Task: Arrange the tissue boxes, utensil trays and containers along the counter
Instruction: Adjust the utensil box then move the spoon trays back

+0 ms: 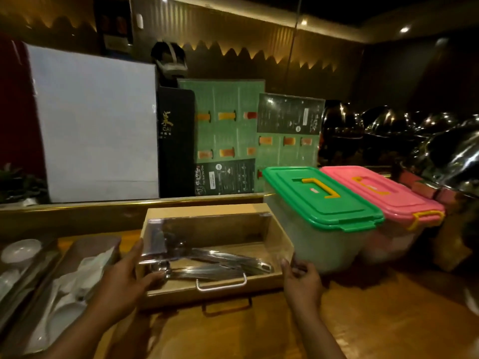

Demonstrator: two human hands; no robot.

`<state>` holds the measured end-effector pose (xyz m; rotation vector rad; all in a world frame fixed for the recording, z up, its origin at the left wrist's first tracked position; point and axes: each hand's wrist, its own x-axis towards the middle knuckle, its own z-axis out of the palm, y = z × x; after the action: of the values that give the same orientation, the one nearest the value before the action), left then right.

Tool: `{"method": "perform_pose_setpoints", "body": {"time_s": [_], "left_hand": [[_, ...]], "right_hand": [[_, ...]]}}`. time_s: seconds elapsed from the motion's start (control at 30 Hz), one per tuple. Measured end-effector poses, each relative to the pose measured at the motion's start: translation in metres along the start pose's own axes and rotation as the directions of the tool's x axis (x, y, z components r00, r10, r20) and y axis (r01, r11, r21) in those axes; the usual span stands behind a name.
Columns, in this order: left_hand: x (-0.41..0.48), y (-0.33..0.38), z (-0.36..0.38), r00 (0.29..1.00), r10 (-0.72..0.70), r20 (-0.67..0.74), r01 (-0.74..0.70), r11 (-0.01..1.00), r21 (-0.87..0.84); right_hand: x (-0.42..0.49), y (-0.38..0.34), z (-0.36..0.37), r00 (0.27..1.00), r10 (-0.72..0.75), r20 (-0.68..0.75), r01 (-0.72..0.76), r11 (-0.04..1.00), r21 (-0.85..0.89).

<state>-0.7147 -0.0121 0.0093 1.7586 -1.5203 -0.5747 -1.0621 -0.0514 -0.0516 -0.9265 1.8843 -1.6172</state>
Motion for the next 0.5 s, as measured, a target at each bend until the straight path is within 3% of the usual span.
{"method": "perform_pose_setpoints", "body": {"time_s": [0.13,0.33,0.5], "left_hand": [[0.001,0.015,0.010,0.999,0.048,-0.009,-0.048,0.998,-0.034],[0.016,0.021,0.021,0.999,0.045,0.004,-0.045,0.998,-0.048],[0.040,0.011,0.030,0.998,0.061,-0.003,-0.061,0.997,-0.048]], "right_hand": [[0.003,-0.001,0.005,1.000,0.010,0.017,-0.010,1.000,0.013],[0.004,0.005,0.019,0.985,-0.072,0.157,0.071,0.997,0.011],[0.012,0.006,0.030,0.961,-0.024,0.274,0.031,0.999,-0.022]]}}
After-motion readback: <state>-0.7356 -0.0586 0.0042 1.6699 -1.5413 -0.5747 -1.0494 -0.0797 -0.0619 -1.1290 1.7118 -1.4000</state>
